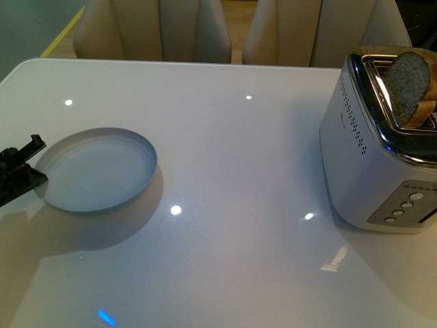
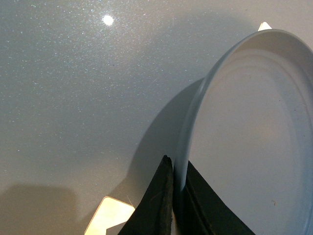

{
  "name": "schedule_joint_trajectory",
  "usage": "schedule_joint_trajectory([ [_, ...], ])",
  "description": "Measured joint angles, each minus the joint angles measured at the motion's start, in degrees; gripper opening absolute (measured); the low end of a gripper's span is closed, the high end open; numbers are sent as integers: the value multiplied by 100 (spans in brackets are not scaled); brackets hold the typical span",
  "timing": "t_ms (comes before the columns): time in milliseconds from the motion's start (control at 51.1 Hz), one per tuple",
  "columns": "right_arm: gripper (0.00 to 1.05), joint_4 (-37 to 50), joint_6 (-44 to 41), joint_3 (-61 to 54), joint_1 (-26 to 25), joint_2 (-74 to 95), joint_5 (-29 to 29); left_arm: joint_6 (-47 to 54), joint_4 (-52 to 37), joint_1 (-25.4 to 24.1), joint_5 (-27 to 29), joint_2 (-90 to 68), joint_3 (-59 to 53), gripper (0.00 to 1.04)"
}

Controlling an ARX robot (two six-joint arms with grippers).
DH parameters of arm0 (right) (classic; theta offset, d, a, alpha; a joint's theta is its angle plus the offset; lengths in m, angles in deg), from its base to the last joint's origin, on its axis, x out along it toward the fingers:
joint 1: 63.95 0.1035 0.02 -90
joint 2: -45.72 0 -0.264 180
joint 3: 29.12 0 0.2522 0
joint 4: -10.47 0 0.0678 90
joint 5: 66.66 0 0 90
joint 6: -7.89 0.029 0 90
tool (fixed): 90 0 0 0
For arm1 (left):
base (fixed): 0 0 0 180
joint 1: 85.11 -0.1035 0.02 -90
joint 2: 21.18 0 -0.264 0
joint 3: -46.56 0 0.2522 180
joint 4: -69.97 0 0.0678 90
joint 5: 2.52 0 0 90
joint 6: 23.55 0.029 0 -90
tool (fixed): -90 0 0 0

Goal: Left arm holds plate, right arm toasts bread

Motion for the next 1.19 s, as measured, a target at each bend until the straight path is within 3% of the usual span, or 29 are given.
schedule_joint_trajectory([
  [626,96,0,0,0,0,0,0,-352,-586,42,81,-503,-85,3],
  [939,96,0,0,0,0,0,0,-332,-538,79,44,-313,-164,44],
  [1194,96,0,0,0,0,0,0,-109,-459,-9,-98,719,-560,79],
])
